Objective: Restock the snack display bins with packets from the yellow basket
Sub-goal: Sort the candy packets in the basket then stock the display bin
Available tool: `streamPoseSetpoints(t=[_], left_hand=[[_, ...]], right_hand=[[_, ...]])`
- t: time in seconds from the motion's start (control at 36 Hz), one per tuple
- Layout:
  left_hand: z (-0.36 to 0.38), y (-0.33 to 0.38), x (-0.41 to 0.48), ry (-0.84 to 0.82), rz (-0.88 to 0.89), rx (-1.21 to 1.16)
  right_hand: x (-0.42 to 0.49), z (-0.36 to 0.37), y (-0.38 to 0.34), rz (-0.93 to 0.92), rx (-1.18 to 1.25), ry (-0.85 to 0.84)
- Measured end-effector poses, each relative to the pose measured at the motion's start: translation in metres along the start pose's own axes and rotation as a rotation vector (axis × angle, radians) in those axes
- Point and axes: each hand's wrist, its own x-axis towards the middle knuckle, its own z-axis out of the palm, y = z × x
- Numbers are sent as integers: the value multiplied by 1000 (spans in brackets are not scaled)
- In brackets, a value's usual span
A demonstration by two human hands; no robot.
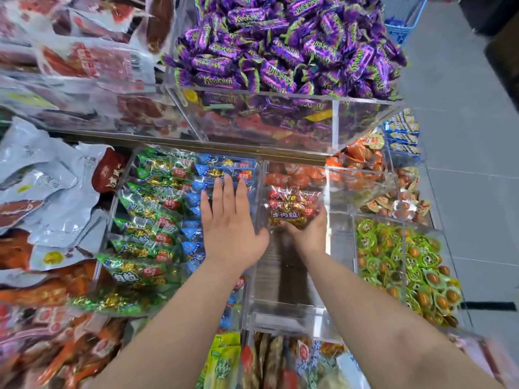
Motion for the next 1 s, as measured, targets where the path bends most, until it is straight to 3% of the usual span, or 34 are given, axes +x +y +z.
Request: streamPoseSetpoints(t=[0.25, 0.5, 0.69, 0.83, 1.0], left_hand=[[4, 1, 0, 23, 2, -7], [4, -1, -1, -15, 0, -8], [-19, -3, -3, -112, 15, -93], [-49, 26, -38, -59, 105, -483], [-38, 84, -128, -181, 254, -905]], right_hand=[[-8, 7, 3, 32, 140, -4], [-35, -39, -12, 270, -128, 37], [-95, -105, -23, 170, -55, -129], [-144, -147, -16, 167, 105, -78], [-197, -202, 10, 133, 251, 51]])
